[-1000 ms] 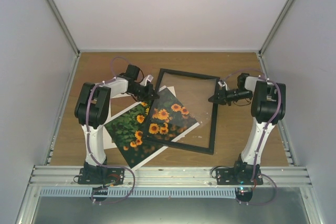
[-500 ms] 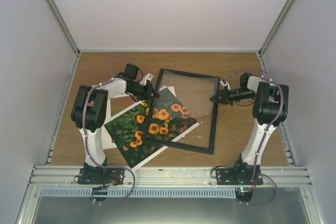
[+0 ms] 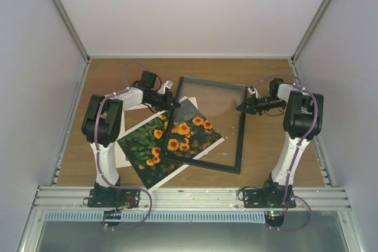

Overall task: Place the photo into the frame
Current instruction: Place the photo frame item in the photo frame.

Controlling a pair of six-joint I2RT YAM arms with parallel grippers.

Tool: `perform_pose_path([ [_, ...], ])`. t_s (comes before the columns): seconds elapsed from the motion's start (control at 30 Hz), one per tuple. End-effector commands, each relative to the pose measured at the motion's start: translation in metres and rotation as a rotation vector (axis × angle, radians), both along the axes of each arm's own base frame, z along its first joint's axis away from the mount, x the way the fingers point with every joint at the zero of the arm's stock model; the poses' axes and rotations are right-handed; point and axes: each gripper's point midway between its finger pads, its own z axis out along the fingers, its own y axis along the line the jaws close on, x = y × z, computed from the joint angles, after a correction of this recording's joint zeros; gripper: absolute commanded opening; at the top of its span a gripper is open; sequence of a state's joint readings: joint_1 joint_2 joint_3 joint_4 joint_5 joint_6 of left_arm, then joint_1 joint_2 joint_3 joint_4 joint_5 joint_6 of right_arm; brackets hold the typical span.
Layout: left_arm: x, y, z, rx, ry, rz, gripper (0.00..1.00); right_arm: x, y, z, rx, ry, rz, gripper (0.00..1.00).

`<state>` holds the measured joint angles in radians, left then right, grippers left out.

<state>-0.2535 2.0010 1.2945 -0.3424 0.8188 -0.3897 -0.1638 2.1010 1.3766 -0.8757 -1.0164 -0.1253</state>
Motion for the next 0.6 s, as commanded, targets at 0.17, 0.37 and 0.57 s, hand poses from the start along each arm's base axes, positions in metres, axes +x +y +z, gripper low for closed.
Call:
perform_pose_path([
  [0.17, 0.009, 0.011, -0.018, 0.05, 0.01, 0.033, 0.0, 0.006, -0.006, -0.029, -0.083, 0.031, -0.011, 0.08],
  [0.37, 0.01, 0.01, -0.023, 0.045, 0.019, 0.037, 0.0, 0.012, -0.008, -0.033, -0.089, 0.032, -0.02, 0.08],
  [0.57, 0.009, 0.006, -0.025, 0.034, 0.027, 0.029, 0.0, 0.011, -0.008, -0.028, -0.094, 0.029, -0.017, 0.02],
])
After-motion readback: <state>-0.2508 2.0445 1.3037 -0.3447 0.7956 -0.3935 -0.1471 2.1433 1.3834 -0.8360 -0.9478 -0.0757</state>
